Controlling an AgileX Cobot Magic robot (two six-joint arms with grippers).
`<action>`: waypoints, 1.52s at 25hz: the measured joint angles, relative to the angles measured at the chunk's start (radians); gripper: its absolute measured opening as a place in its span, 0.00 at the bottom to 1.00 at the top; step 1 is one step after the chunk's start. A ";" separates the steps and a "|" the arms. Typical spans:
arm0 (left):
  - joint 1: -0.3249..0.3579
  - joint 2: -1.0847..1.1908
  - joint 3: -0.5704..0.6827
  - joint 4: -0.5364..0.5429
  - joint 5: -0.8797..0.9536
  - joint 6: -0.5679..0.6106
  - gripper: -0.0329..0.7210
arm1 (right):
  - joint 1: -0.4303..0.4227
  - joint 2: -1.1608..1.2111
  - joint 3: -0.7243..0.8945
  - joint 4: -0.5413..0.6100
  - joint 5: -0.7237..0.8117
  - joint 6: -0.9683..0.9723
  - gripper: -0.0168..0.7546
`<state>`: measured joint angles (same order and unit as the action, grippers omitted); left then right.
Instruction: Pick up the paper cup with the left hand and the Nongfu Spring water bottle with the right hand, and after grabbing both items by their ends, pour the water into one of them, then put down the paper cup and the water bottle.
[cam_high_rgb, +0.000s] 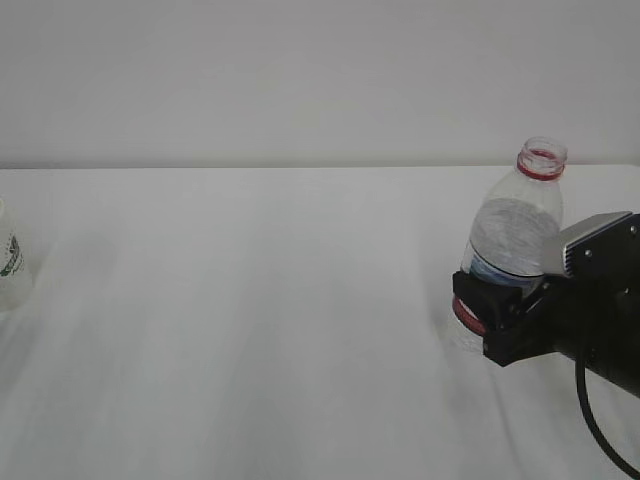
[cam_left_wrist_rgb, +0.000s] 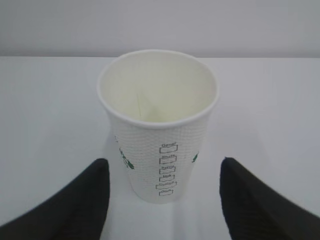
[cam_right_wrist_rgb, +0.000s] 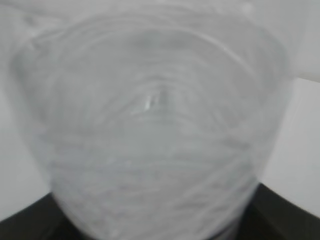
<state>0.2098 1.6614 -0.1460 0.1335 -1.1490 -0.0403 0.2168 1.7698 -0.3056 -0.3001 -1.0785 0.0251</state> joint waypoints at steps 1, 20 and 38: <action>0.000 0.013 -0.005 0.008 0.000 0.000 0.72 | 0.000 0.000 0.000 0.000 0.000 0.000 0.65; 0.000 0.195 -0.071 0.042 -0.002 -0.001 0.72 | 0.000 0.000 0.000 0.000 0.000 0.000 0.65; 0.000 0.221 -0.136 0.034 -0.004 0.012 0.95 | 0.002 0.000 0.000 -0.008 0.000 0.000 0.65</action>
<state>0.2098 1.8828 -0.2817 0.1671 -1.1529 -0.0280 0.2185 1.7698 -0.3056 -0.3082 -1.0785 0.0251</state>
